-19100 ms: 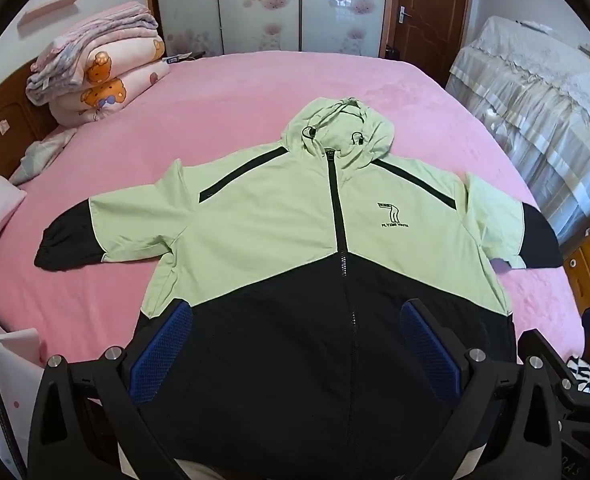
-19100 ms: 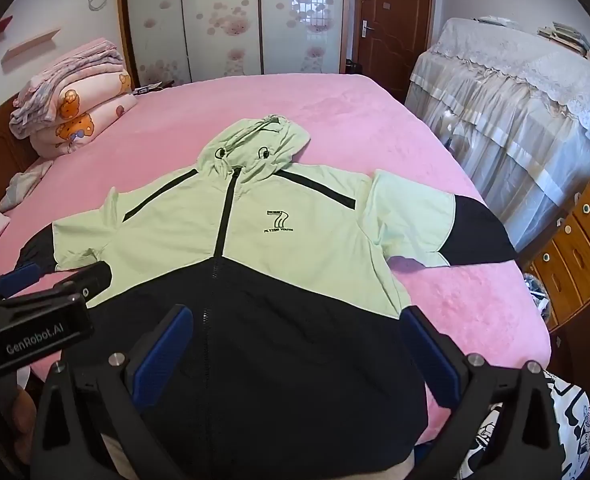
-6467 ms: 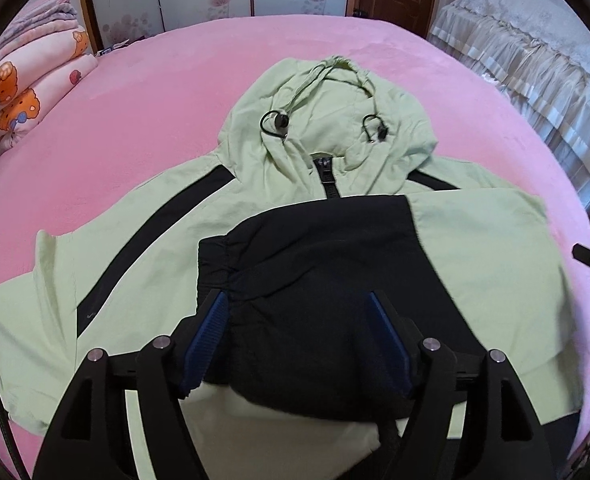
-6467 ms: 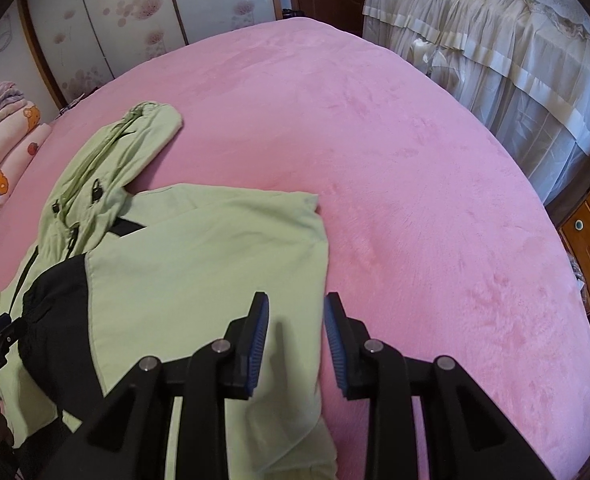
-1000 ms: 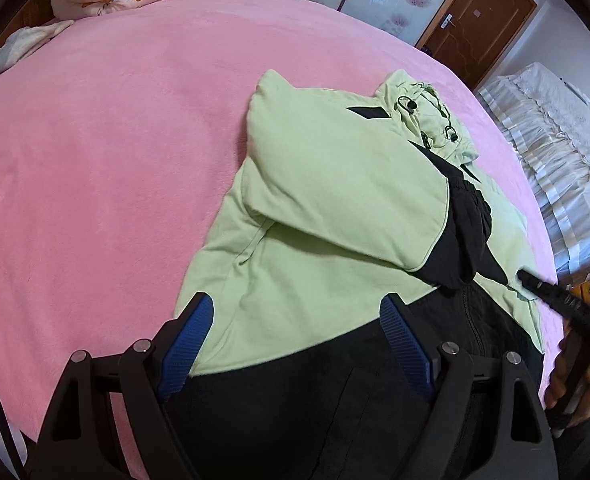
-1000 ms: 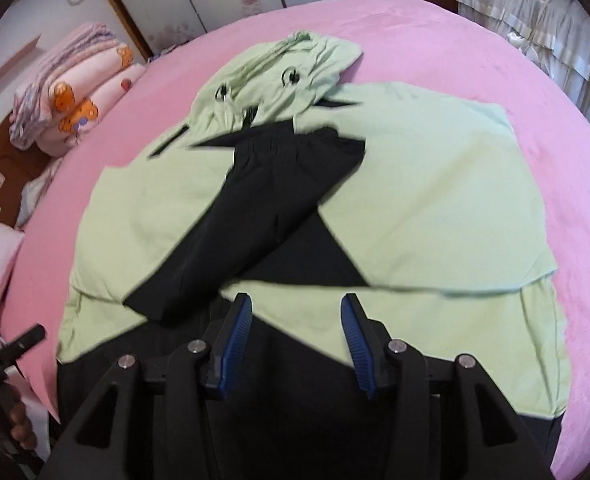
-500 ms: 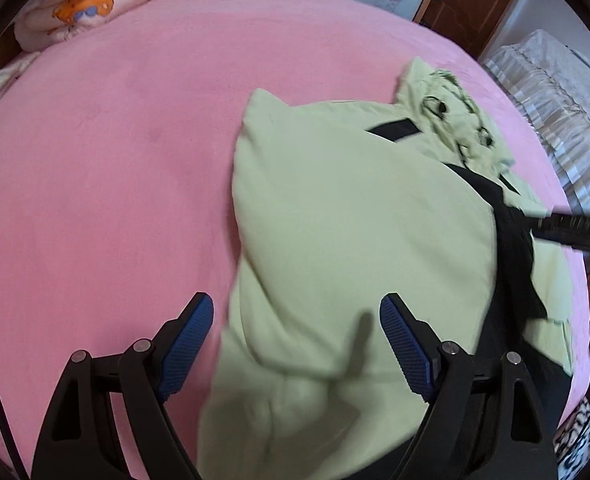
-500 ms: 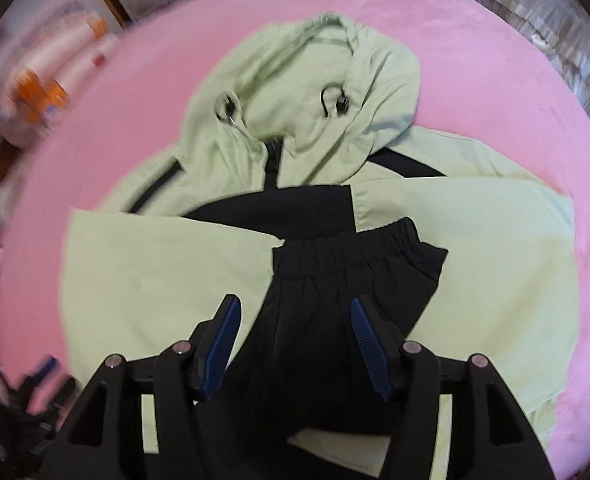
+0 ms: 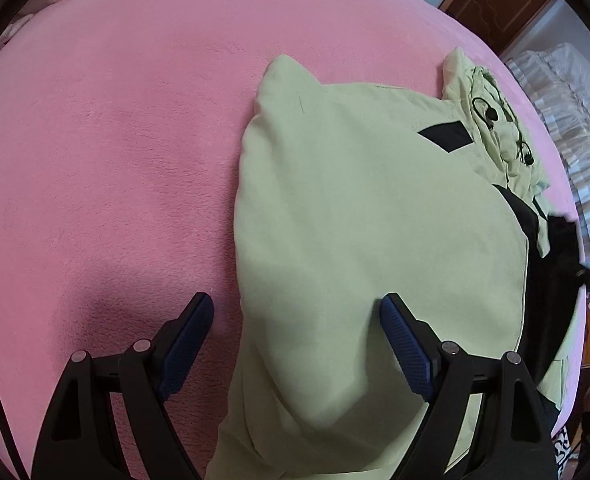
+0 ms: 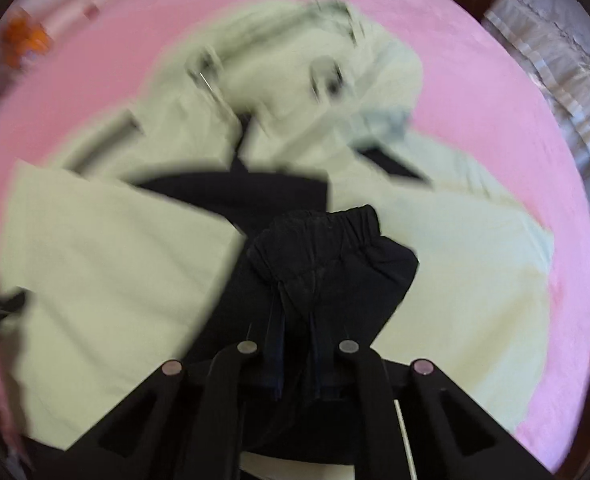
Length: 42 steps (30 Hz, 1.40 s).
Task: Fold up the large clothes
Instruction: 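Grasp the black cuff with the right tool and tuck it onto the folded side, then press the black cuff flat onto the folded side with the right tool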
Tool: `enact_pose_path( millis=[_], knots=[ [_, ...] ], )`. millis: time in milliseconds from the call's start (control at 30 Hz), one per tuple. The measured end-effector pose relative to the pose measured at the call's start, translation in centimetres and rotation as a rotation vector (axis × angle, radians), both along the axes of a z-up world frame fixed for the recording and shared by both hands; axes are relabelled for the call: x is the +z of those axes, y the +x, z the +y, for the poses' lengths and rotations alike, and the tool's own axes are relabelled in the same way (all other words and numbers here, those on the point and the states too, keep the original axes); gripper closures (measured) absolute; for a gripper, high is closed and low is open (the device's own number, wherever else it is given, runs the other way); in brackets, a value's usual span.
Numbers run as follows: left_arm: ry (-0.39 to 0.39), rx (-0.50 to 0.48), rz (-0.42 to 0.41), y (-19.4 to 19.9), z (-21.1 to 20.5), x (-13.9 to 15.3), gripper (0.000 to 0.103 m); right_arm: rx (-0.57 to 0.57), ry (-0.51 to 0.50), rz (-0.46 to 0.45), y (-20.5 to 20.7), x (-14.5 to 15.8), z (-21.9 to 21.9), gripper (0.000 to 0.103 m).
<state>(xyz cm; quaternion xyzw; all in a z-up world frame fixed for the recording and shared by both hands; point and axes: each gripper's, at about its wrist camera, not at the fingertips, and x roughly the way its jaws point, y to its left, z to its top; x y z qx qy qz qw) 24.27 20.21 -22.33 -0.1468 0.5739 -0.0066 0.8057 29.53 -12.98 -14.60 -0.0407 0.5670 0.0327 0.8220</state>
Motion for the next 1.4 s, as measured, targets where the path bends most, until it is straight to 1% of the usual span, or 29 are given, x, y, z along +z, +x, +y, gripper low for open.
enact_pose_path(
  millis=[67, 133, 200, 233, 267, 300, 333, 400, 433, 467, 500, 533, 567, 667, 733, 800, 867, 933, 967, 1000, 1033, 1067, 1100, 1133, 1167, 1233, 1300, 1367, 1400],
  knots=[
    [0.002, 0.013, -0.014, -0.4, 0.1, -0.1, 0.019, 0.042, 0.141, -0.144, -1.1, 3.4, -0.7, 0.094],
    [-0.002, 0.026, -0.037, -1.0, 0.1, 0.0, 0.019, 0.064, 0.301, -0.331, -3.1, 6.8, -2.6, 0.094],
    [-0.005, 0.034, -0.054, -1.4, 0.1, 0.0, 0.019, 0.038, 0.385, -0.457, -5.0, 8.1, -5.1, 0.091],
    [-0.003, 0.035, -0.059, -1.5, -0.1, 0.0, 0.019, 0.004, 0.406, -0.482, -5.6, 7.8, -6.6, 0.085],
    [0.002, 0.034, -0.063, -1.7, -0.2, 0.0, 0.019, -0.034, 0.406, -0.477, -6.2, 6.9, -7.8, 0.076],
    [0.009, 0.030, -0.066, -1.9, -0.2, 0.0, 0.019, -0.079, 0.395, -0.437, -6.6, 5.3, -9.3, 0.072],
    [0.017, 0.021, -0.066, -2.0, -0.4, 0.0, 0.019, -0.124, 0.377, -0.369, -7.2, 3.4, -11.0, 0.065],
    [0.034, -0.005, -0.067, -2.2, -0.8, 0.1, 0.019, -0.203, 0.367, -0.221, -7.7, -0.3, -13.9, 0.061],
    [0.040, -0.020, -0.066, -2.3, -0.9, 0.1, 0.019, -0.235, 0.397, -0.139, -8.2, -2.1, -15.4, 0.061],
    [0.045, -0.034, -0.064, -2.2, -1.0, 0.2, 0.019, -0.260, 0.450, -0.080, -9.1, -3.3, -16.6, 0.060],
    [0.051, -0.045, -0.060, -2.2, -1.0, 0.2, 0.019, -0.278, 0.510, -0.061, -9.9, -3.8, -17.8, 0.060],
    [0.055, -0.053, -0.054, -2.0, -1.0, 0.2, 0.019, -0.282, 0.541, -0.065, -10.4, -3.6, -18.3, 0.056],
    [0.058, -0.057, -0.046, -1.8, -0.9, 0.3, 0.019, -0.279, 0.546, -0.074, -10.6, -3.1, -18.7, 0.049],
    [0.063, -0.057, -0.029, -0.7, -0.8, 0.3, 0.019, -0.245, 0.517, -0.110, -9.4, -1.4, -18.4, 0.039],
    [0.070, -0.049, -0.021, 0.2, -0.5, 0.3, 0.019, -0.225, 0.522, -0.095, -7.6, -1.1, -18.0, 0.039],
    [0.073, -0.043, -0.014, 1.0, -0.3, 0.3, 0.019, -0.224, 0.524, -0.054, -5.1, -1.7, -17.9, 0.039],
    [0.076, -0.048, -0.005, 2.1, -0.3, 0.3, 0.019, -0.240, 0.488, -0.004, -2.7, -2.7, -17.7, 0.039],
    [0.080, -0.057, -0.007, 2.9, -0.4, 0.2, 0.019, -0.241, 0.462, 0.033, -1.4, -3.6, -17.5, 0.039],
    [0.079, -0.065, -0.013, 3.1, -0.6, 0.3, 0.026, -0.220, 0.449, 0.035, -1.1, -3.7, -17.2, 0.044],
    [0.075, -0.072, -0.023, 3.3, -0.7, 0.4, 0.049, -0.188, 0.417, 0.027, -1.0, -3.6, -16.7, 0.052],
    [0.072, -0.091, -0.038, 3.5, -1.0, 0.6, 0.063, -0.132, 0.362, 0.028, -1.0, -3.4, -15.8, 0.073],
    [0.102, -0.087, -0.044, 3.6, -1.1, 0.7, 0.082, -0.080, 0.320, 0.029, -1.0, -3.3, -15.0, 0.074],
    [0.118, -0.081, -0.052, 3.7, -1.2, 0.9, 0.090, -0.041, 0.274, 0.012, -1.2, -2.9, -14.2, 0.075],
    [0.118, -0.072, -0.070, 3.6, -1.0, 1.2, 0.092, 0.009, 0.221, -0.025, -1.5, -2.1, -13.2, 0.076],
    [0.111, -0.061, -0.084, 3.4, -0.7, 1.3, 0.093, 0.041, 0.196, -0.067, -1.8, -1.2, -12.6, 0.077],
    [0.093, -0.023, -0.114, 3.1, 0.0, 1.6, 0.094, 0.075, 0.181, -0.194, -2.4, 1.5, -11.9, 0.077],
    [0.084, 0.005, -0.135, 2.9, 0.4, 1.6, 0.095, 0.073, 0.182, -0.342, -2.9, 4.0, -11.8, 0.077],
    [0.088, 0.038, -0.153, 2.9, 0.6, 1.3, 0.095, 0.044, 0.175, -0.391, -2.2, 4.2, -11.9, 0.077],
    [0.097, 0.044, -0.153, 2.9, 0.5, 1.2, 0.094, 0.040, 0.145, -0.393, -1.8, 3.5, -11.7, 0.076]
  ],
)
